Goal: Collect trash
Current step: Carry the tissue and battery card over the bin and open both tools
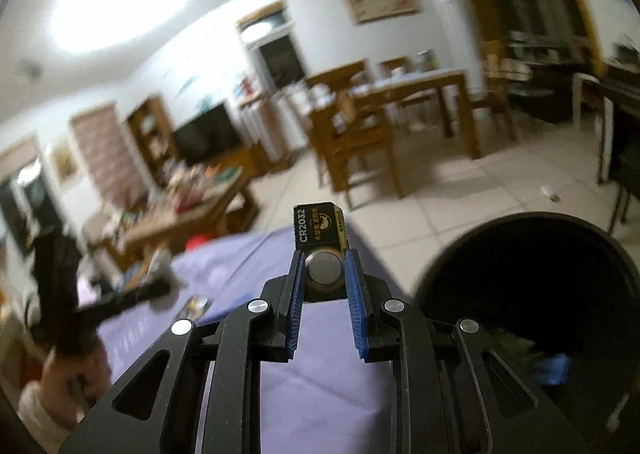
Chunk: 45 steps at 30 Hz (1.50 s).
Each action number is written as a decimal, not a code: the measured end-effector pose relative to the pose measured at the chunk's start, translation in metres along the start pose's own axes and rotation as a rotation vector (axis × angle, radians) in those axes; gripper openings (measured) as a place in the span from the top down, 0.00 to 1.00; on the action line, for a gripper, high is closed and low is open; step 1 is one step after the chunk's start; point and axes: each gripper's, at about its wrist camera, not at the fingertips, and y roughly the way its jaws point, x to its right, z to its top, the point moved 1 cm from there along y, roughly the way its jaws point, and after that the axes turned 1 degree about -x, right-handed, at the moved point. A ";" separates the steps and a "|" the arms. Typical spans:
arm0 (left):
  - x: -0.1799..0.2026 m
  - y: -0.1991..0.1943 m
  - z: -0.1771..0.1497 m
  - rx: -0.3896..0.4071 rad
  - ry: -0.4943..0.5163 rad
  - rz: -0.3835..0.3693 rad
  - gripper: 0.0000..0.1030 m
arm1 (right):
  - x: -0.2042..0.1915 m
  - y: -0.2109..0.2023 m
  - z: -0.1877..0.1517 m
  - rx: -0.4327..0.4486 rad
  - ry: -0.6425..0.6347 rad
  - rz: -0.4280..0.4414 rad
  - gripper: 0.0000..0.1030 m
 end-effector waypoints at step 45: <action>0.205 0.145 -0.017 -0.190 0.265 -0.220 0.65 | 0.160 -0.043 -0.013 0.090 0.226 -0.277 0.49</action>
